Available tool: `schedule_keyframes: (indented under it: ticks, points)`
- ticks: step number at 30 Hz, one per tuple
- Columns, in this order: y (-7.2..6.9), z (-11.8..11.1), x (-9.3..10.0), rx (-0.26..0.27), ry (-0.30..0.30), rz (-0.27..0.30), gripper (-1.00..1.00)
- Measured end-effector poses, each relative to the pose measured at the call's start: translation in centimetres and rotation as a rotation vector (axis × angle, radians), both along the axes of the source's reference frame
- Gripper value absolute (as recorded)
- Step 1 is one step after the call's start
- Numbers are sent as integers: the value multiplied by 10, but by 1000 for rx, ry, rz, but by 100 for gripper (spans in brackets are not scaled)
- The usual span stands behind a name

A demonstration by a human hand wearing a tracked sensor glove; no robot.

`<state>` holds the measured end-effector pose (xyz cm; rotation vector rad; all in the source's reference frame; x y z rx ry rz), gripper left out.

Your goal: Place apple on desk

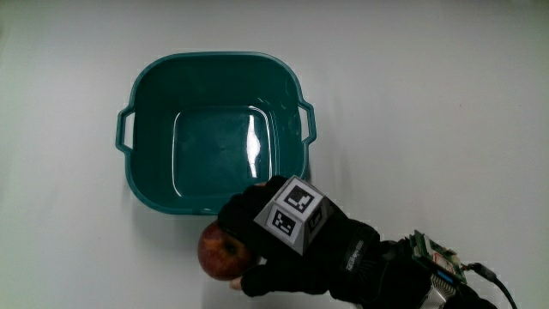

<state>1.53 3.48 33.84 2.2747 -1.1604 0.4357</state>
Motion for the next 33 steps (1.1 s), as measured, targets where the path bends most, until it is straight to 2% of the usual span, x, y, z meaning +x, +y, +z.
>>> schedule_keyframes:
  ticks: [3, 4, 7, 15, 17, 22, 26, 31, 33]
  points:
    - [7, 4, -1, -27, -4, -11, 0]
    - [9, 4, -1, -11, -8, -19, 0]
    - [15, 5, -3, -18, 2, -36, 0]
    - [31, 18, -3, -67, 12, -72, 0]
    - [36, 22, -3, -72, -2, -75, 0]
    - [43, 29, -4, -89, 16, -103, 0]
    - [48, 36, -4, -109, 26, -109, 0]
    - [51, 42, -6, -113, 42, -126, 0]
    - [49, 44, -5, -109, 40, -116, 0]
